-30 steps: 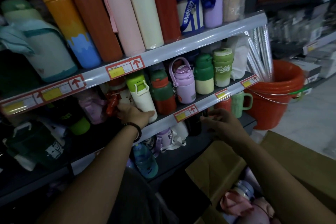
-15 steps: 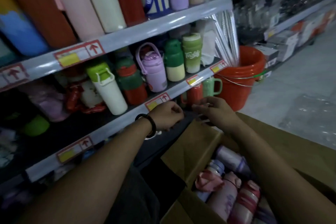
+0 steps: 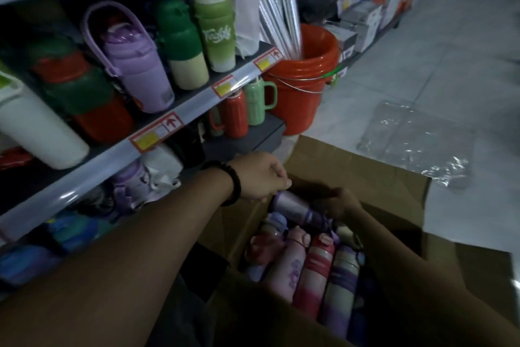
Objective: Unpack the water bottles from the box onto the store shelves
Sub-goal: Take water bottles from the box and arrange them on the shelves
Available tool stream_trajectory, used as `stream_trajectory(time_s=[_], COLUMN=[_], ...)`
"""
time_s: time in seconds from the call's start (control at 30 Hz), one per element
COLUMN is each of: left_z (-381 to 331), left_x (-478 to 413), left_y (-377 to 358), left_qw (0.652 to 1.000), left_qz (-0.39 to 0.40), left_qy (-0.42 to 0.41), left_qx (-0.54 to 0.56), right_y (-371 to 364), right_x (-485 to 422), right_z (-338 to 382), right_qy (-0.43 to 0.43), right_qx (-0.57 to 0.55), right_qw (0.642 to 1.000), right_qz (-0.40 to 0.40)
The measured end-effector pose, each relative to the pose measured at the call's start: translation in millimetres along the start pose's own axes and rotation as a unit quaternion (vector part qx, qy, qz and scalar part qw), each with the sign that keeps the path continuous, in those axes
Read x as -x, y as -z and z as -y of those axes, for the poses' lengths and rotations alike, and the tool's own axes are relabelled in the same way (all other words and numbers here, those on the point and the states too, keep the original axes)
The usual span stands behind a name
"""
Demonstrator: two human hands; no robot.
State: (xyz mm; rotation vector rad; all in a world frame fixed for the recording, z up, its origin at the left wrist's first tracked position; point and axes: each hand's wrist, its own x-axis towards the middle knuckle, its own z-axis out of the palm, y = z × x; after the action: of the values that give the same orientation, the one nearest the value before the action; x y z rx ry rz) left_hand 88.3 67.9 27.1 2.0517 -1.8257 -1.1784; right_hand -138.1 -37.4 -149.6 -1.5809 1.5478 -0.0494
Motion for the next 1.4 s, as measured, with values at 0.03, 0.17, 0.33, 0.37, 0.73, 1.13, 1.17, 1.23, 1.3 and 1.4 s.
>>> stream_trajectory(time_s=[0.03,0.17,0.33,0.37,0.73,1.13,1.17,1.23,1.3,1.4], left_z=[-3,-6,1,2,9,11,12,11,7,5], left_x=[0,0,-4,-5,-7,-1,1,3,5,4], left_y=[0,-3,-4,-4,4,0,1,0,-1,-4], left_qw=[1.0,0.999,0.998,0.998,0.999,0.997,0.997,0.996,0.995,0.993], left_qz=[0.005,0.01,-0.002,0.0,0.007,0.032,0.035,0.042,0.047,0.03], left_qy=[-0.009,-0.026,-0.026,-0.025,-0.001,0.014,0.02,0.035,0.048,0.054], left_qx=[-0.015,-0.036,-0.059,-0.059,-0.033,-0.062,-0.062,-0.067,-0.076,-0.104], right_y=[0,-13,-41,-50,-57,7,11,27,50,85], right_x=[-4,-19,-13,-24,-35,-10,-3,12,29,51], right_z=[-15,-57,-53,-62,-64,14,19,36,64,103], right_qy=[-0.03,-0.084,-0.025,-0.01,-0.014,0.102,0.107,0.126,0.156,0.164], right_qx=[0.011,0.018,0.131,0.137,-0.014,-0.097,-0.108,-0.118,-0.125,-0.157], right_qw=[0.999,0.995,0.991,0.99,0.992,0.989,0.987,0.984,0.979,0.974], right_qz=[-0.018,-0.058,-0.012,-0.021,-0.123,-0.042,-0.041,-0.036,-0.032,-0.002])
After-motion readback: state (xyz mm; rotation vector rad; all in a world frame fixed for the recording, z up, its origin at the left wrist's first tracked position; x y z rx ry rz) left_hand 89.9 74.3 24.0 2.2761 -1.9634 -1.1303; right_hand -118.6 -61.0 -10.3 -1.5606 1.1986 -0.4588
